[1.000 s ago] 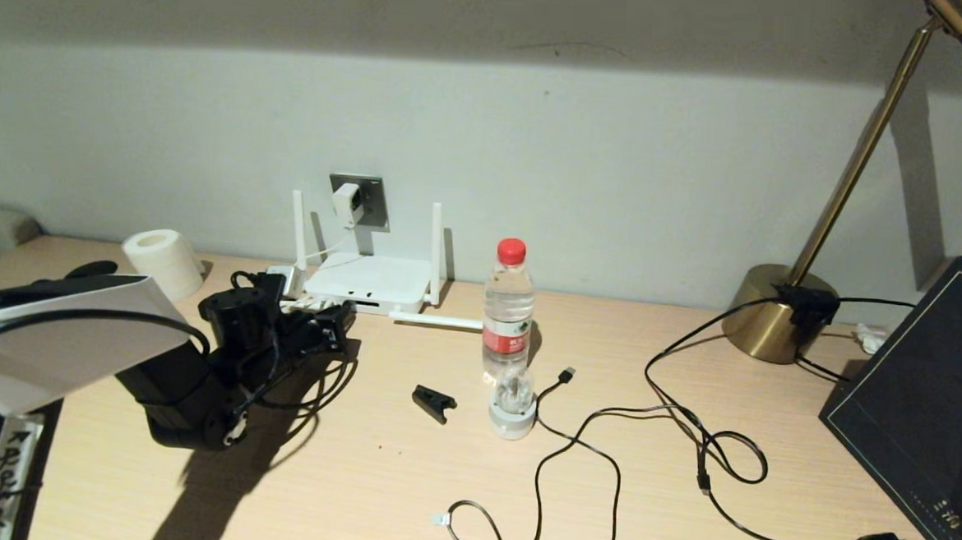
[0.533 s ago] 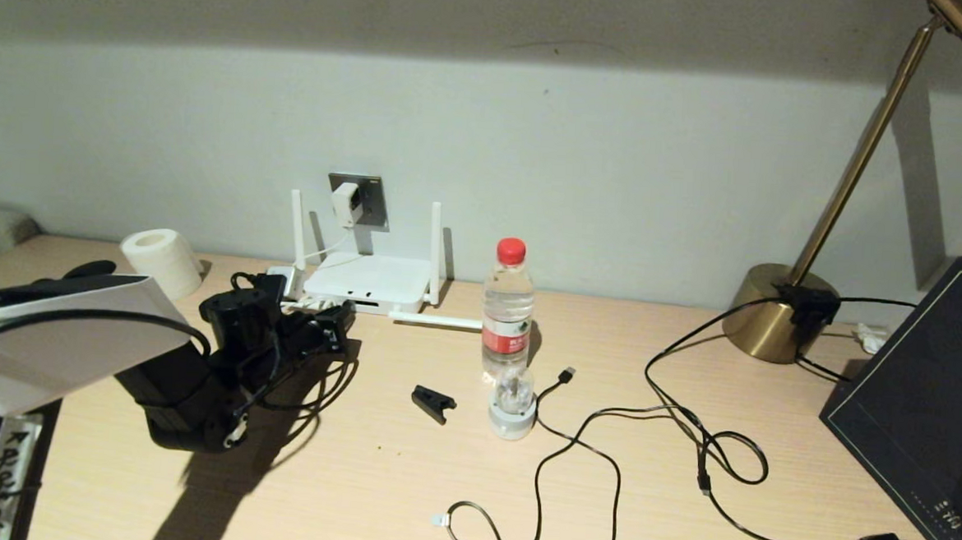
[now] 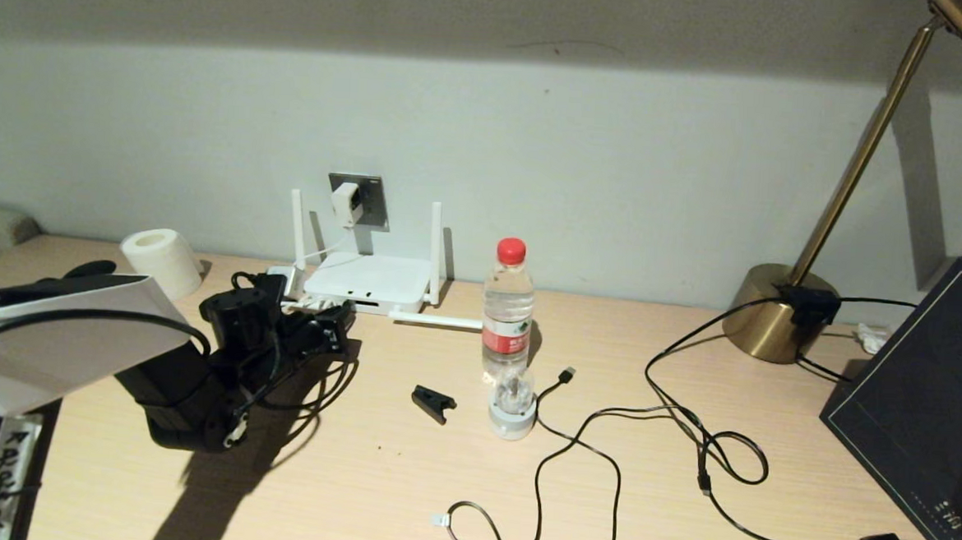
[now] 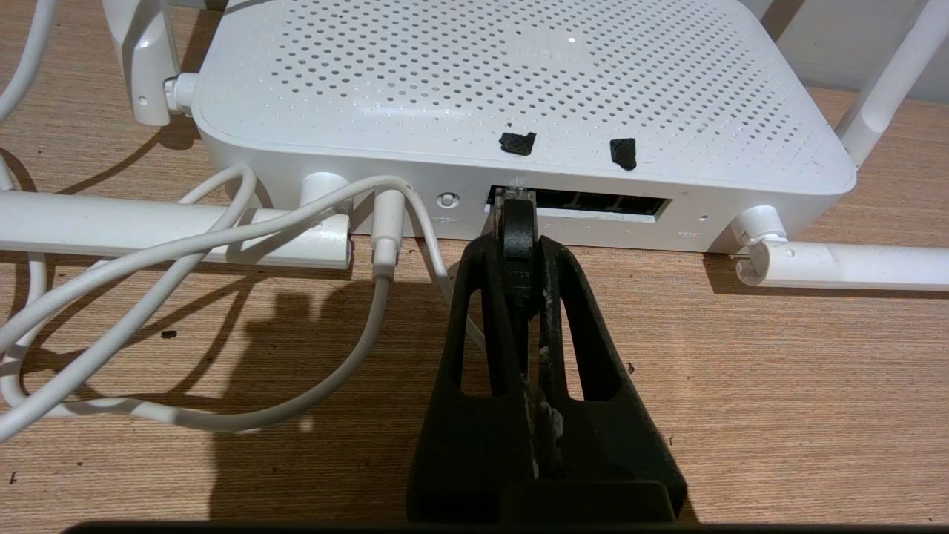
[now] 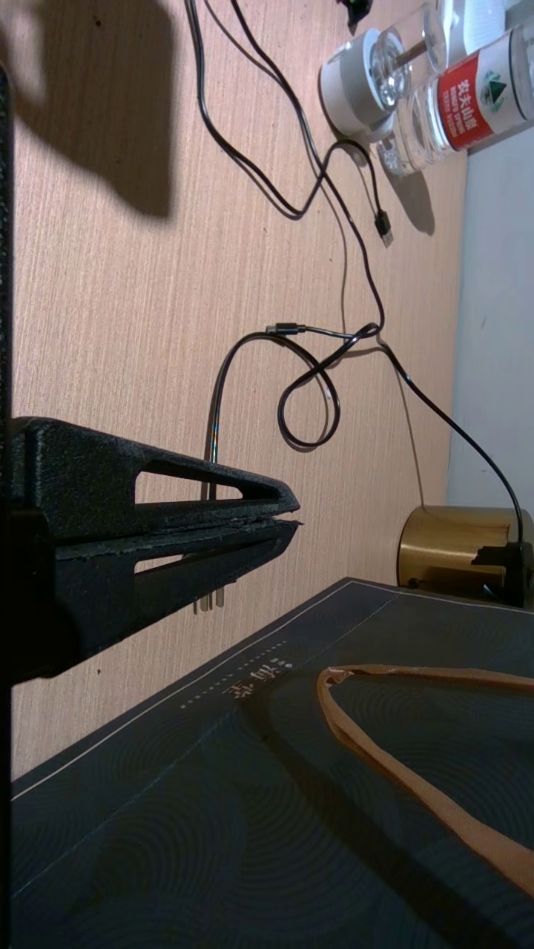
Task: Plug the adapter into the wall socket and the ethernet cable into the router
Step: Plug cable into router interface
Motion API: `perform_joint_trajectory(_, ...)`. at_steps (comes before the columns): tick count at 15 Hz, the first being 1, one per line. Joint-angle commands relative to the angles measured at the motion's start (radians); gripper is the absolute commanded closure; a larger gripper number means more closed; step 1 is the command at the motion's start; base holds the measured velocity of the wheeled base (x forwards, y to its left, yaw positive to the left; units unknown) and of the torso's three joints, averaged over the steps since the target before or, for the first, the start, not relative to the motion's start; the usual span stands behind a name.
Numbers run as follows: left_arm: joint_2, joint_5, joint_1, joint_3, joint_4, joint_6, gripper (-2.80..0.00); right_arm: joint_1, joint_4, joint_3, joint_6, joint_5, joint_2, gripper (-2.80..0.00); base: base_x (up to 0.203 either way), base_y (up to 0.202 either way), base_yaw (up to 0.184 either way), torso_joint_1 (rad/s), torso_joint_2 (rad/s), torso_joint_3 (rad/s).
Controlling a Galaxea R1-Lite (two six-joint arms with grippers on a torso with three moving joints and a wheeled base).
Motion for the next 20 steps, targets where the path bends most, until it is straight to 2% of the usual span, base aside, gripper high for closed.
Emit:
perform_joint_trajectory(1, -0.003, -0.001, -0.001, -0.002, -0.008, 0.0, 0.0, 0.001, -0.002, 0.035, 0.0, 0.0, 0.001, 0.0, 0.0, 0.0, 0.0, 0.0, 0.0, 0.0)
perform_joint_trajectory(20, -0.012, -0.001, -0.001, -0.011, -0.008, 0.005, 0.0, 0.001, -0.001, 0.035, 0.0, 0.0, 0.001, 0.0, 0.0, 0.0, 0.0, 0.0, 0.0, 0.0)
